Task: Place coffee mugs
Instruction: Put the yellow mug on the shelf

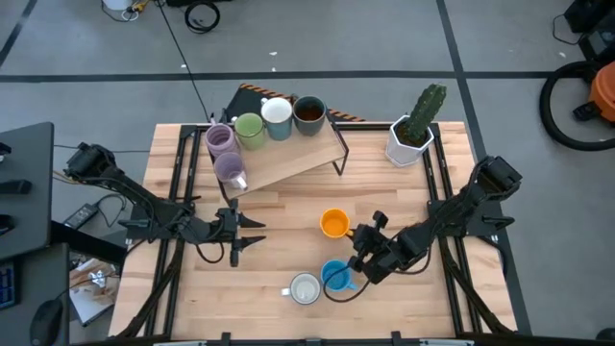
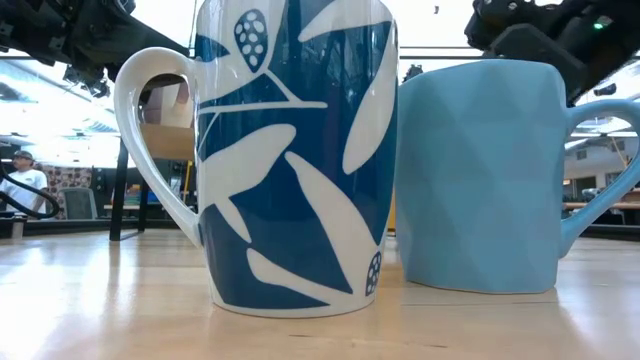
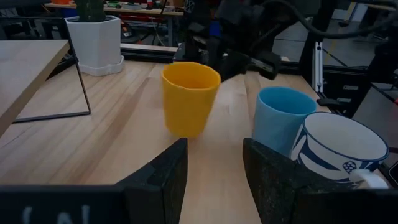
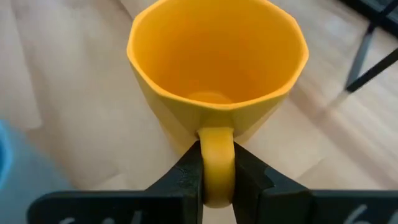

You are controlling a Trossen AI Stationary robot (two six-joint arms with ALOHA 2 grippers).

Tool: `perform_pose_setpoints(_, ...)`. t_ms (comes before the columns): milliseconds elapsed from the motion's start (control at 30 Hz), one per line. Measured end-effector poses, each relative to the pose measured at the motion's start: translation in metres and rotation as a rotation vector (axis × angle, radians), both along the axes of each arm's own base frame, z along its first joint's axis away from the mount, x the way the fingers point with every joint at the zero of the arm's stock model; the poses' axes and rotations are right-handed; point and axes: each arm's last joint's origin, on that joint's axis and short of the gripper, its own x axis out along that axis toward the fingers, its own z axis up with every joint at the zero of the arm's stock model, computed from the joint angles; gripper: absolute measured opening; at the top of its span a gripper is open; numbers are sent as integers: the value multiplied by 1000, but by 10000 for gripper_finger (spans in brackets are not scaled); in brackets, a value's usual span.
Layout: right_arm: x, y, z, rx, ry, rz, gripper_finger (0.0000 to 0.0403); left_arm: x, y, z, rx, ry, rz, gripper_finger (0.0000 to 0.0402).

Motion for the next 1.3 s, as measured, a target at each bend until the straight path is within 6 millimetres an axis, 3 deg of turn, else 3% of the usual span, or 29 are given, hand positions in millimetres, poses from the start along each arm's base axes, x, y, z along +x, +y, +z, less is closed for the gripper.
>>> perform_pose_setpoints(200, 0, -9, 16, -35, -29, 2, 56, 0, 0, 0, 0, 0, 0, 160)
perform_pose_setpoints(367, 0, -26, 41, -87, -85, -14, 56, 0, 0, 0, 1, 0, -1, 160)
perform_pose_setpoints(600, 0, -57, 88, -130, -220, -21, 56, 0, 0, 0, 2, 0, -1, 160)
perform_pose_setpoints(767, 6, -91, 110, -152, -285, -56, 56, 0, 0, 0, 2, 0, -1, 160)
perform_pose_setpoints(1033, 15, -145, 115, -82, -300, -75, 58, 0, 0, 0, 0, 0, 0, 160)
perform_pose_setpoints(1300, 17, -170, 112, -64, -283, -97, 58, 0, 0, 0, 1, -1, -1, 160)
